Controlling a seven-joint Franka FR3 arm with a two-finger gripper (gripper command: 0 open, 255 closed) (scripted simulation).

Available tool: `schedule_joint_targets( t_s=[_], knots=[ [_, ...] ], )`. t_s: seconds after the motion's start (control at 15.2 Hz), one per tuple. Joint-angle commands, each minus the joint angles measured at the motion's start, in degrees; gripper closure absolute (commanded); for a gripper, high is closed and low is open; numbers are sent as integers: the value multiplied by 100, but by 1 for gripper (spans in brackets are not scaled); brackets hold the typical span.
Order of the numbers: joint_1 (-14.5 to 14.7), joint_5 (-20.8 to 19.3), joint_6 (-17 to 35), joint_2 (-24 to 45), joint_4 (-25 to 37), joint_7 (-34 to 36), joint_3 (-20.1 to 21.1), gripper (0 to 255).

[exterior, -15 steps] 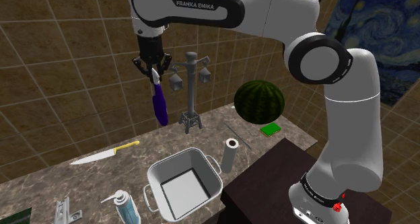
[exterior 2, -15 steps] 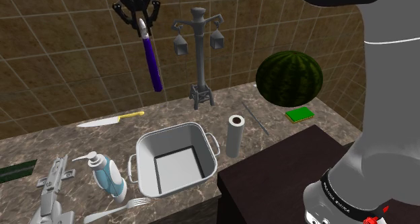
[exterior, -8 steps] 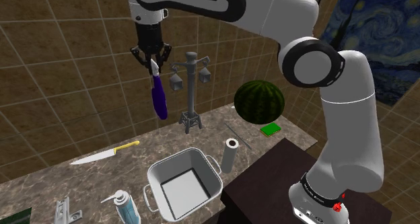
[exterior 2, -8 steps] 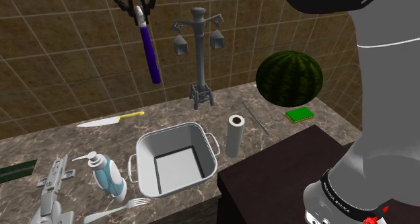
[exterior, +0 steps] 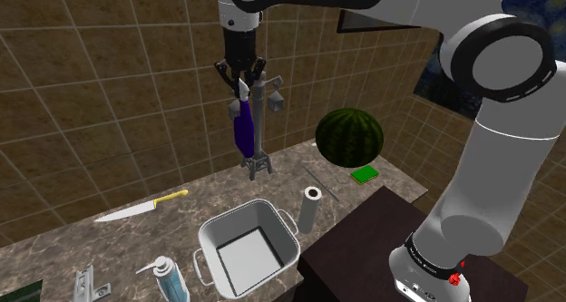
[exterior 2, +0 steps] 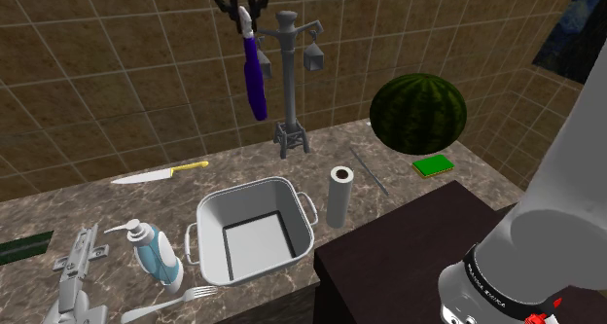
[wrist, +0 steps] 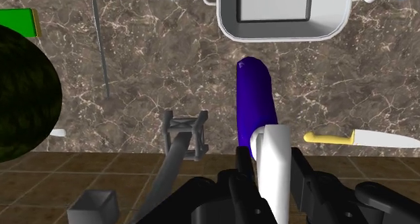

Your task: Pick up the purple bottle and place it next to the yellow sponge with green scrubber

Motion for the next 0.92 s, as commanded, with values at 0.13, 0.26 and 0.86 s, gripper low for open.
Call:
schedule_joint_targets(
  t_s=[0.13, 0.26, 0.86],
  knots=[
    [-340, 317, 339, -967, -1245, -458, -157, 255],
    [-464, 436, 427, -1375, -1718, -706, -272, 255],
    [-850, 675, 553, -2941, -3375, -1832, -944, 255]
  ],
)
